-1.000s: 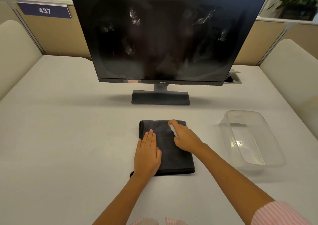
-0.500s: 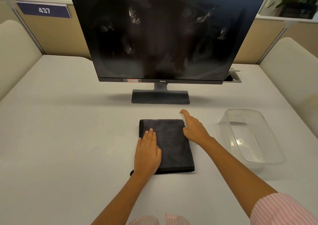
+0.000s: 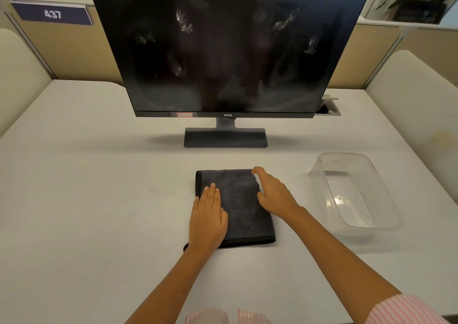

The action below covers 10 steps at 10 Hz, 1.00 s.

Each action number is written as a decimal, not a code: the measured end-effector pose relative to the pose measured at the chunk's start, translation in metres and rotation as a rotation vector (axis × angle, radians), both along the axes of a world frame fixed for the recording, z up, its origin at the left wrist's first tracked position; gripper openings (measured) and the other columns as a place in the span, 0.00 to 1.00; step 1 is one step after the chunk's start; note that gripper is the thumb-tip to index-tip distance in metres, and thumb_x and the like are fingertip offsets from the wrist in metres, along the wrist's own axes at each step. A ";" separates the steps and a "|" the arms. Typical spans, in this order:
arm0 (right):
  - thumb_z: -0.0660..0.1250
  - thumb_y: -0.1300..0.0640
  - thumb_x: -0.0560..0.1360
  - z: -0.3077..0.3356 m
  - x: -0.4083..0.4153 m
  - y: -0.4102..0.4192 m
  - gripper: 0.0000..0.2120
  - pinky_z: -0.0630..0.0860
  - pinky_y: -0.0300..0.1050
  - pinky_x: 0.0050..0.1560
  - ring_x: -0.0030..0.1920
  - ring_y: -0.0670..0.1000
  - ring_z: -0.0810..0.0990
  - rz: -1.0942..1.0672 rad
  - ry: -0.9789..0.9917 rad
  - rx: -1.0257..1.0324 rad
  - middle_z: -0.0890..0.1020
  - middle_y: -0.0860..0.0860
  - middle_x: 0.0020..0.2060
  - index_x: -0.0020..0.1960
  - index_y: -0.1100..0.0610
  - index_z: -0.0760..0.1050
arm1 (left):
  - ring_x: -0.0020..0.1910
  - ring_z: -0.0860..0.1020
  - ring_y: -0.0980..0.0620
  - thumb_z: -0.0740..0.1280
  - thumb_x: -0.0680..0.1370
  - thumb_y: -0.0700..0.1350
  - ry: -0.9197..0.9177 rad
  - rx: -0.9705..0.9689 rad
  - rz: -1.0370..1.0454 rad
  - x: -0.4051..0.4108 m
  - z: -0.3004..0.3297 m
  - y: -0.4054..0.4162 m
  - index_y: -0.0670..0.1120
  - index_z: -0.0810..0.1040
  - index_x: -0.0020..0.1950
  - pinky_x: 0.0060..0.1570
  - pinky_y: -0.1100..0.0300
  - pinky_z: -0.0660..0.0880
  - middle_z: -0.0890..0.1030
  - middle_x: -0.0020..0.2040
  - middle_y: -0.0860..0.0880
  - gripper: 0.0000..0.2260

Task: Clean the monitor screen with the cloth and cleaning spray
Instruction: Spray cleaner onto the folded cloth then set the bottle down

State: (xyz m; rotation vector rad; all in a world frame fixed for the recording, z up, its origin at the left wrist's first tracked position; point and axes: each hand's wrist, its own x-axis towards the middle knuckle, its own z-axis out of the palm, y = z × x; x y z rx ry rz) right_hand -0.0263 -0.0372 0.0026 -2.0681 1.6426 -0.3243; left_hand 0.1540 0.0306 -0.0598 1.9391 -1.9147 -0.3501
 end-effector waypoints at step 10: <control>0.63 0.59 0.77 -0.008 -0.041 0.044 0.26 0.72 0.44 0.58 0.59 0.56 0.77 -0.042 -0.044 -0.024 0.74 0.55 0.65 0.72 0.53 0.59 | 0.75 0.54 0.49 0.51 0.79 0.48 0.012 0.009 -0.010 0.001 0.004 0.001 0.45 0.54 0.75 0.73 0.54 0.47 0.57 0.76 0.48 0.24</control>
